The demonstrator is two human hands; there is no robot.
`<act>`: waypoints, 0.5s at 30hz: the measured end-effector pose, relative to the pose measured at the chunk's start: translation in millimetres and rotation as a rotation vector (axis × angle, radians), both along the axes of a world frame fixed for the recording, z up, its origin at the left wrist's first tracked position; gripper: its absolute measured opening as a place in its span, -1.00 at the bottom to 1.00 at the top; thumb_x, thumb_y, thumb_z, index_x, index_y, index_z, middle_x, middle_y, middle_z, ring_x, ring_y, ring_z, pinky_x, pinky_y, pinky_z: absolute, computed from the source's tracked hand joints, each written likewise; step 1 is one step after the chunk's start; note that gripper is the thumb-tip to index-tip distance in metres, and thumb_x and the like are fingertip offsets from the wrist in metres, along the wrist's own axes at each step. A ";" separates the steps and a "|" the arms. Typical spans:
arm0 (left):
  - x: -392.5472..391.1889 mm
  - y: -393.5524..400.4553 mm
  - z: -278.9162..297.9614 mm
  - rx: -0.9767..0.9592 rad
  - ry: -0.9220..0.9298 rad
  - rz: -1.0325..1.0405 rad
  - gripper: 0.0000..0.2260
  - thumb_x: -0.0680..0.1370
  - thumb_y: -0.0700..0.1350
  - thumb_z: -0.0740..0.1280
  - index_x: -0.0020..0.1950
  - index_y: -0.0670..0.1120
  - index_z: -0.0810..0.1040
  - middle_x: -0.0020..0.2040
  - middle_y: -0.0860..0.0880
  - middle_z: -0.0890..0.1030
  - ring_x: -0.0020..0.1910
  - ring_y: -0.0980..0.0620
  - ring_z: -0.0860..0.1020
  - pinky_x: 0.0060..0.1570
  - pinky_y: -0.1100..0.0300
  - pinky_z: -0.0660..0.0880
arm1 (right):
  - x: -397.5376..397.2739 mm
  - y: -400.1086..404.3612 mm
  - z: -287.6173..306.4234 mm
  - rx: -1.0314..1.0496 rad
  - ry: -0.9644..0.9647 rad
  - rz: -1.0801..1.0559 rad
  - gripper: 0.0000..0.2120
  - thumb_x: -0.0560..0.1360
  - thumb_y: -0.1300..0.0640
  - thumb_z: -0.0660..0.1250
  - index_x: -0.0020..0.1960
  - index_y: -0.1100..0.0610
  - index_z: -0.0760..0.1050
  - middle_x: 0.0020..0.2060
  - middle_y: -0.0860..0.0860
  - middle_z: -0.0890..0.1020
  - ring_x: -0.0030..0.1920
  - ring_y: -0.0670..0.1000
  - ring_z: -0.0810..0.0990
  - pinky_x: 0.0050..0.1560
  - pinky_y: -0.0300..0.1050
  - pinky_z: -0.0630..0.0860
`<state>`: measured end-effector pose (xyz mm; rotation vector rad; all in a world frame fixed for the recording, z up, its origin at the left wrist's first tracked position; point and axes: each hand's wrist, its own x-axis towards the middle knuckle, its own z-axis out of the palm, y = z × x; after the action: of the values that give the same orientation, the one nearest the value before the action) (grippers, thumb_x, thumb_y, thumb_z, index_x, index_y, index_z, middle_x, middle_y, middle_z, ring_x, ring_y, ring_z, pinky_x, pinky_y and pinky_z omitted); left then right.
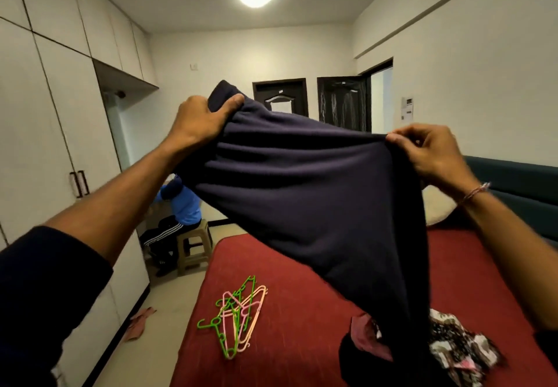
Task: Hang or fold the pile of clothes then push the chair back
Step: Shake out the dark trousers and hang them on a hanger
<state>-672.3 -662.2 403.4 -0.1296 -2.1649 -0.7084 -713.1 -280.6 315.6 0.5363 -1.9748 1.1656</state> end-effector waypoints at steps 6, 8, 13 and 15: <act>3.3 -72.0 -125.2 0.446 -0.327 0.103 -0.32 0.47 0.46 0.23 0.02 -0.17 0.63 -0.02 -0.13 0.66 -0.09 -0.11 0.61 -0.03 0.06 0.57 | -81.2 -73.9 -14.0 0.485 -0.088 -0.010 -0.69 0.63 -0.08 0.26 -0.19 0.07 0.53 -0.29 0.09 0.56 -0.14 0.16 0.53 -0.06 0.01 0.35; 5.6 -107.1 -203.1 0.603 -0.478 0.176 -0.22 0.47 0.45 0.25 0.26 -0.24 0.57 0.18 -0.20 0.62 0.08 -0.17 0.61 0.14 0.03 0.55 | -106.2 -130.6 -72.6 0.588 -0.308 0.136 -0.64 0.62 -0.10 0.26 -0.28 0.07 0.45 -0.35 0.00 0.52 -0.26 0.01 0.50 -0.21 -0.06 0.35; 49.1 -184.7 -492.9 0.833 -0.851 0.458 -0.31 0.55 0.36 0.23 0.32 -0.23 0.54 0.26 -0.21 0.59 0.21 -0.20 0.57 0.27 0.01 0.49 | -146.3 -263.2 -361.5 0.788 -0.693 0.390 -0.67 0.59 -0.04 0.36 -0.28 0.08 0.47 -0.36 -0.07 0.53 -0.29 -0.04 0.47 -0.25 -0.09 0.38; 78.5 -205.3 -618.8 0.830 -0.997 0.593 -0.29 0.54 0.37 0.22 0.21 -0.27 0.59 0.17 -0.27 0.63 0.13 -0.23 0.60 0.20 -0.04 0.54 | -141.7 -305.1 -506.1 0.816 -0.823 0.446 -0.71 0.60 -0.01 0.36 -0.24 0.10 0.50 -0.29 -0.01 0.58 -0.20 0.04 0.55 -0.19 -0.05 0.38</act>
<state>-593.8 -867.4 -215.4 1.5014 -2.3300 -1.4045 -854.8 -585.8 -190.5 1.0661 -3.1943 0.8338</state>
